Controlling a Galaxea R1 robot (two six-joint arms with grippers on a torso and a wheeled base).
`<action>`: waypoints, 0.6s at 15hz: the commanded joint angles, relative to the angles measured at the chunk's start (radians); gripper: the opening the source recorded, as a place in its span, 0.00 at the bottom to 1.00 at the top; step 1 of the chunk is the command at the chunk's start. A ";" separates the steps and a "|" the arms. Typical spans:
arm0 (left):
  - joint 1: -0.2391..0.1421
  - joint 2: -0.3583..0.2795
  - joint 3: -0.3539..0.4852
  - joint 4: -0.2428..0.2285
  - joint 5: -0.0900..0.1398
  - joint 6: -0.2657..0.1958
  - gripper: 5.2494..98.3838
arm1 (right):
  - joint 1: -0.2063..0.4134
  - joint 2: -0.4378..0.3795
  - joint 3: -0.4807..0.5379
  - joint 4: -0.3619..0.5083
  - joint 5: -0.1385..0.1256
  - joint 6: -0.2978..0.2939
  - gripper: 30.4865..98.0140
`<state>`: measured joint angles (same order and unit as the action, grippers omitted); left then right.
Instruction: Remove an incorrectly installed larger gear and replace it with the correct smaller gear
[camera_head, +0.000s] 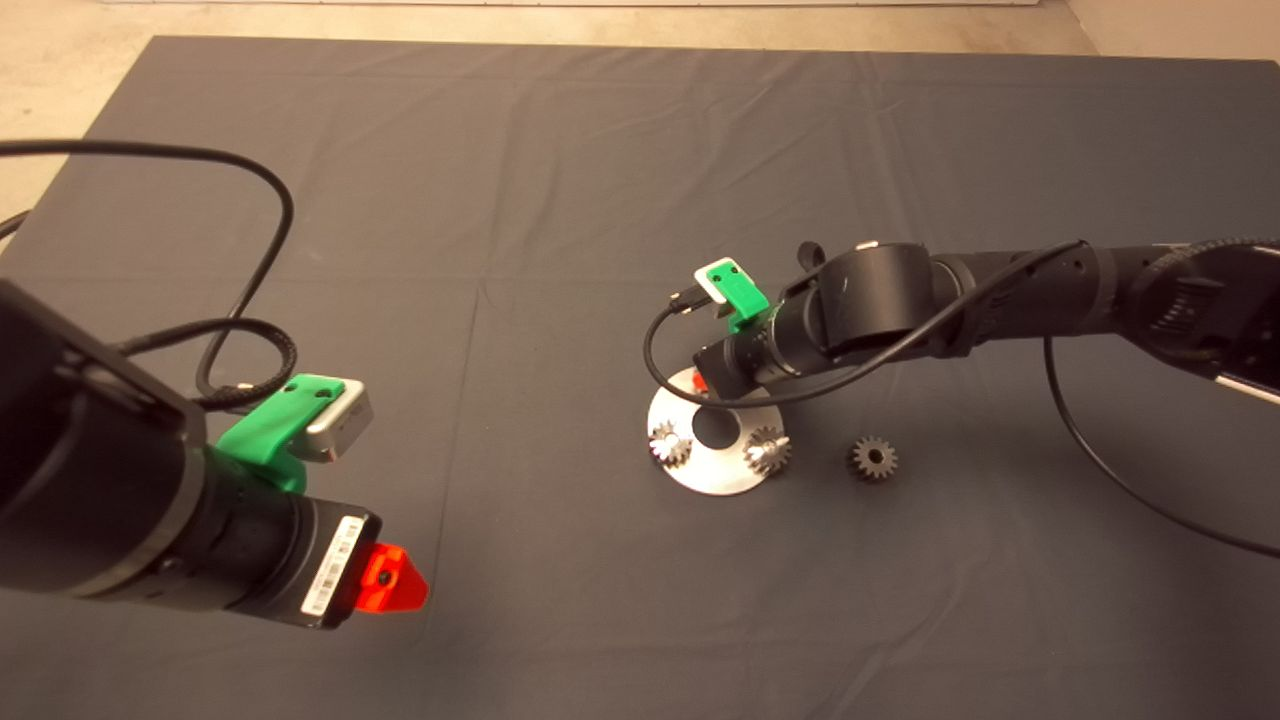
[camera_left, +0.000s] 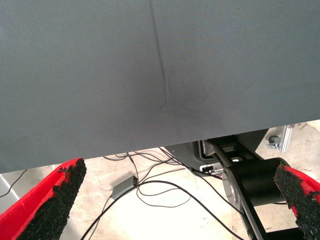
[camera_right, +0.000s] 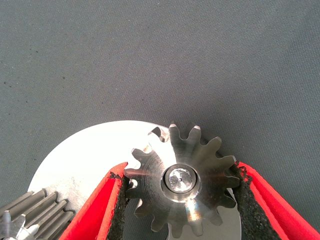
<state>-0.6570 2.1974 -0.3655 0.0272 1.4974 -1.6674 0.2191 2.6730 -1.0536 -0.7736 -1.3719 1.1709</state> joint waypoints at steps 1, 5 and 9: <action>-0.009 0.000 0.013 -0.010 0.000 0.002 0.99 | 0.023 -0.004 0.045 -0.007 0.005 0.000 0.28; -0.009 0.000 0.013 -0.010 0.000 0.000 0.99 | 0.091 0.000 0.066 0.043 0.004 0.004 0.28; -0.009 0.000 0.013 -0.010 -0.002 0.000 0.99 | 0.120 -0.008 0.090 0.068 -0.003 0.006 0.28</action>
<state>-0.6570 2.1974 -0.3653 0.0272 1.4959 -1.6674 0.2977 2.6681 -0.9958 -0.7321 -1.3815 1.1698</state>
